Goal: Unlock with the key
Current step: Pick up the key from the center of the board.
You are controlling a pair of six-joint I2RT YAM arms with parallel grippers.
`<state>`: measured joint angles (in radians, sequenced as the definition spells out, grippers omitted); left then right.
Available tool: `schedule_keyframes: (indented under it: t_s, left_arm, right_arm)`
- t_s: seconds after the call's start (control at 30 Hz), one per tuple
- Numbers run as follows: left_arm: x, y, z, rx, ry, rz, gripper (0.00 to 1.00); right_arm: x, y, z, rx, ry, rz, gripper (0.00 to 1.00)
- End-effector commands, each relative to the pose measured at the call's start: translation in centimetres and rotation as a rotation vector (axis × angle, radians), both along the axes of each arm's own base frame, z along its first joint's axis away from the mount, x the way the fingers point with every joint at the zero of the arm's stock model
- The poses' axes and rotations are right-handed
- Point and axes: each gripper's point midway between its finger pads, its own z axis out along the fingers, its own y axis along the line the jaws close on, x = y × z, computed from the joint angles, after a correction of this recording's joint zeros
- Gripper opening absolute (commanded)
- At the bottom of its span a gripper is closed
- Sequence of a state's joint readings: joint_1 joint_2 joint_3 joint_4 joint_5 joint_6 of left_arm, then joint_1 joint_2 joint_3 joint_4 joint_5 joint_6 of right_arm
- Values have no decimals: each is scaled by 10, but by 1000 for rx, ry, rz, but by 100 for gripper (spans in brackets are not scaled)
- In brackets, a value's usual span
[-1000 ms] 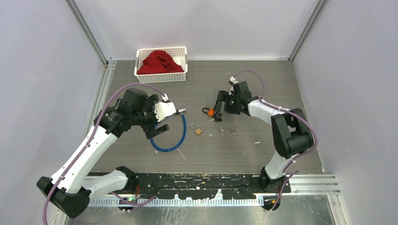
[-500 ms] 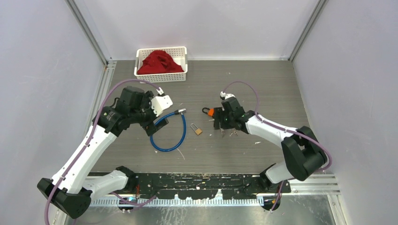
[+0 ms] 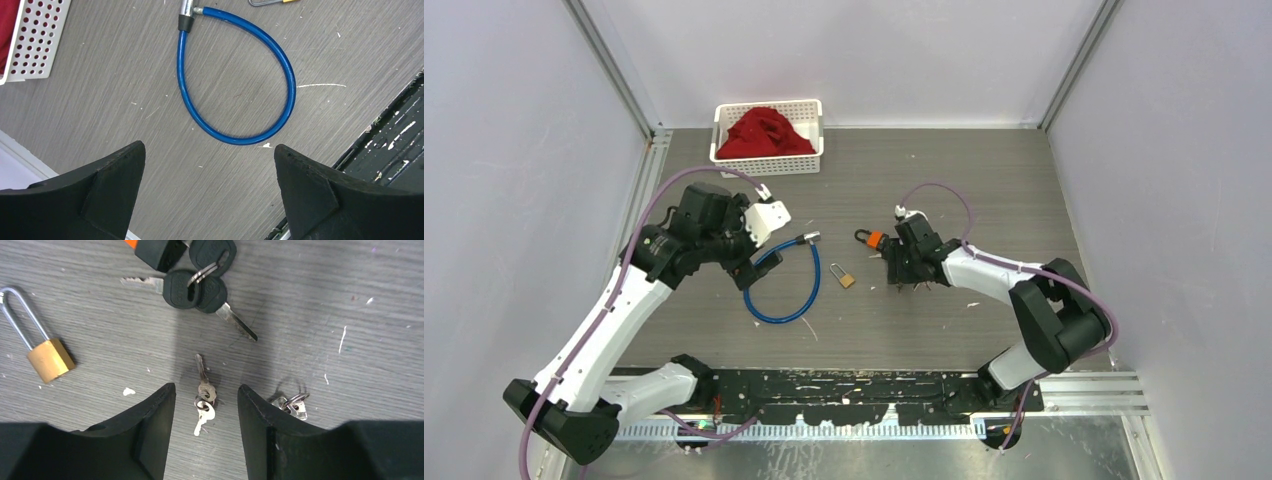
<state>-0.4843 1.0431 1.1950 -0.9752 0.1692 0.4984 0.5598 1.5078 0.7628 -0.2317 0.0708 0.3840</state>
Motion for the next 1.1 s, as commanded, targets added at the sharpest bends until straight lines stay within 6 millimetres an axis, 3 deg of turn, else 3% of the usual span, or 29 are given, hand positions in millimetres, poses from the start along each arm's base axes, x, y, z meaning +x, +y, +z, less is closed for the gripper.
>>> schedule_keyframes:
  t_s: [0.0, 0.2, 0.37, 0.73, 0.87, 1.07]
  left_arm:
    - [-1, -5, 21, -57, -23, 8, 99]
    - [-1, -5, 22, -60, -27, 9, 100]
    - [-2, -4, 21, -55, -28, 4, 99]
    - [-3, -3, 22, -53, -26, 3, 99]
    - [-4, -3, 22, -51, -25, 1, 99]
    - [-14, -2, 23, -49, -7, -28, 99]
  right_arm:
    - [3, 6, -3, 33, -7, -10, 53]
    - [0, 10, -7, 47, 11, -2, 44]
    - [-4, 13, -10, 46, 19, 9, 28]
    - [-8, 18, -4, 60, 15, 26, 17]
    - [-8, 21, 3, 77, 4, 32, 2]
    - [-11, 40, 31, 188, -37, 100, 1]
